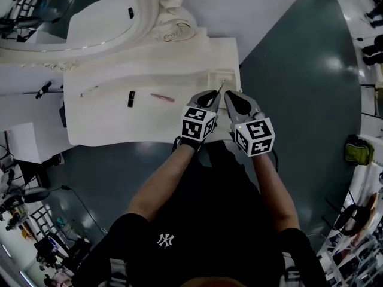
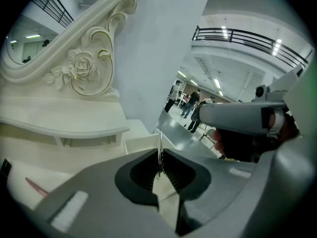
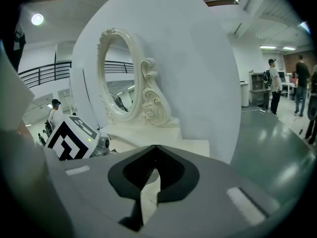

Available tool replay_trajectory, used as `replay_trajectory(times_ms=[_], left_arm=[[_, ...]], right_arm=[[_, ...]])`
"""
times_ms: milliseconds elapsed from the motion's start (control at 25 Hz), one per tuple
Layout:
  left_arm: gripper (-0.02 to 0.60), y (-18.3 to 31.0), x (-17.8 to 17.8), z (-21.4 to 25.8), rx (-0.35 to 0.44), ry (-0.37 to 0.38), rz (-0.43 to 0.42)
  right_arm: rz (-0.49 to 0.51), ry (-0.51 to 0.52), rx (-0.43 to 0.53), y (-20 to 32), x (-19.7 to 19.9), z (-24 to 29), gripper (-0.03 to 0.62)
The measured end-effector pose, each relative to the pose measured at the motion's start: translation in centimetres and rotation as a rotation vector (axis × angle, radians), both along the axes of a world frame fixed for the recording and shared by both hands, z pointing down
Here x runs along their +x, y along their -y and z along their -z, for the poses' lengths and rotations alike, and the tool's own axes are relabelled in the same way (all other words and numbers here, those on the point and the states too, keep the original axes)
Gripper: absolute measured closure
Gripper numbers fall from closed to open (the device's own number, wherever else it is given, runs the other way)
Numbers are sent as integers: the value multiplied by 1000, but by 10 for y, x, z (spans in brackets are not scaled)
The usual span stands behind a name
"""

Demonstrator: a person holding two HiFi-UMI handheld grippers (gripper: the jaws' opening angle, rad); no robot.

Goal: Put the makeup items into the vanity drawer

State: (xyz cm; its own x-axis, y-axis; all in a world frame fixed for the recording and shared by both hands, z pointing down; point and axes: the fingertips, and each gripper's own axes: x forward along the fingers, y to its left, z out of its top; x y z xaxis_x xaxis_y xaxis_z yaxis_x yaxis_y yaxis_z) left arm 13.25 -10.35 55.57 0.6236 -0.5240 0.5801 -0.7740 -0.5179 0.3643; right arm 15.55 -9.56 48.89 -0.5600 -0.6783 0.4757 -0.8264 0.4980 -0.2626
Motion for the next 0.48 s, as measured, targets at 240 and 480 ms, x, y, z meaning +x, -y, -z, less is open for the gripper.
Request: replay_trajectory(times_ms=[240, 480], left_arm=[[546, 9, 10, -13, -28, 22, 22], [546, 17, 6, -26, -55, 37, 47]], right_arm=[[-1, 7, -18, 7, 12, -7, 571], [9, 14, -34, 16, 11, -14, 571]])
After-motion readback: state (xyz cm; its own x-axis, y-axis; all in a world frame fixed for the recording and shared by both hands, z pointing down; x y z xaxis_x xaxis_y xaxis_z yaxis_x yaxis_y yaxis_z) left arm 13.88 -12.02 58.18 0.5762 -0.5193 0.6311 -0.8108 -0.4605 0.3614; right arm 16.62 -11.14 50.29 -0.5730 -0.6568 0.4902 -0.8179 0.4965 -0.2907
